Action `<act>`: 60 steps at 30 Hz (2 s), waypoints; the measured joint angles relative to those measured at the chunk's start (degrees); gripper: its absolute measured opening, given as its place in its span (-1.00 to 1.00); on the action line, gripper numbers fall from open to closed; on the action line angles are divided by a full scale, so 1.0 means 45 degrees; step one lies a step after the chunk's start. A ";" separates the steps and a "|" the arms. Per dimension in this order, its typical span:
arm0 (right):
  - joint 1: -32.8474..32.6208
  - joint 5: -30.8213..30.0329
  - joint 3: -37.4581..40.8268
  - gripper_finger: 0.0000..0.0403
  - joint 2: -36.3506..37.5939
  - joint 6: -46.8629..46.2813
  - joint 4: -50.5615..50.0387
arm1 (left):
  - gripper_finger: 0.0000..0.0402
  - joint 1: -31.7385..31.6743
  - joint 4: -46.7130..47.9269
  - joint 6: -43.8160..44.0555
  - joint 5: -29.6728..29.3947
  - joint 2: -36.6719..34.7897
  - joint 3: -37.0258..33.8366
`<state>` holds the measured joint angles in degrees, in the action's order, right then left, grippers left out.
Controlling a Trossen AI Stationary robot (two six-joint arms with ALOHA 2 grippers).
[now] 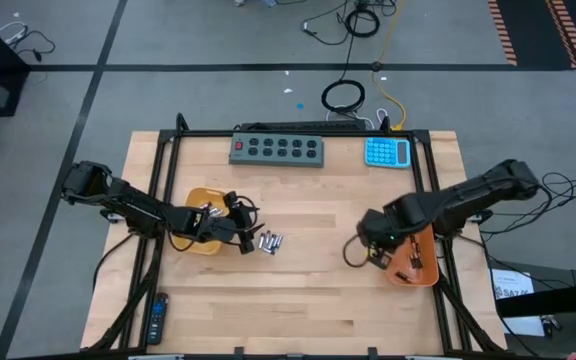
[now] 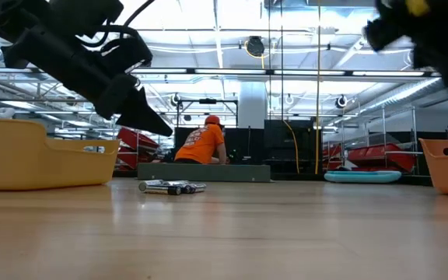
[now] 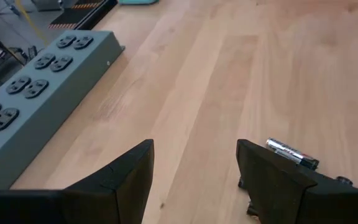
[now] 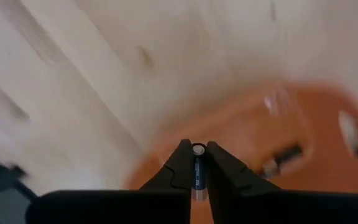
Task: Sort batteries
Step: Put the black battery into the orange bin, then put the silver battery into the yellow bin
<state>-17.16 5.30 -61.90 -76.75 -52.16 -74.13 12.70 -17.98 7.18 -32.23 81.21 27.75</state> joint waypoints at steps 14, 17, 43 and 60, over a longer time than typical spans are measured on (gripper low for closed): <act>-0.0222 0.1140 0.5670 -0.58 0.0083 -0.0634 0.6144 | 0.19 0.0113 -0.0264 -0.0117 -0.0005 0.0000 0.0000; 0.0084 0.0322 0.5563 -0.36 -0.0033 -0.0203 0.6506 | 0.19 0.0100 -0.0285 -0.0126 -0.0005 0.0000 0.0000; -0.0676 -0.9353 0.0722 -0.50 0.0695 0.2404 0.4230 | 0.19 -0.0148 0.5077 0.0008 0.4022 0.0000 0.2587; 0.1013 -1.2931 0.6244 -0.64 -0.2285 0.9048 2.0587 | 0.13 -0.0472 0.5942 0.6175 0.4826 0.0595 0.2817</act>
<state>-12.60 -52.89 -33.80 -87.03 -11.44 18.52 10.58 8.76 34.97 -10.51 83.89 40.42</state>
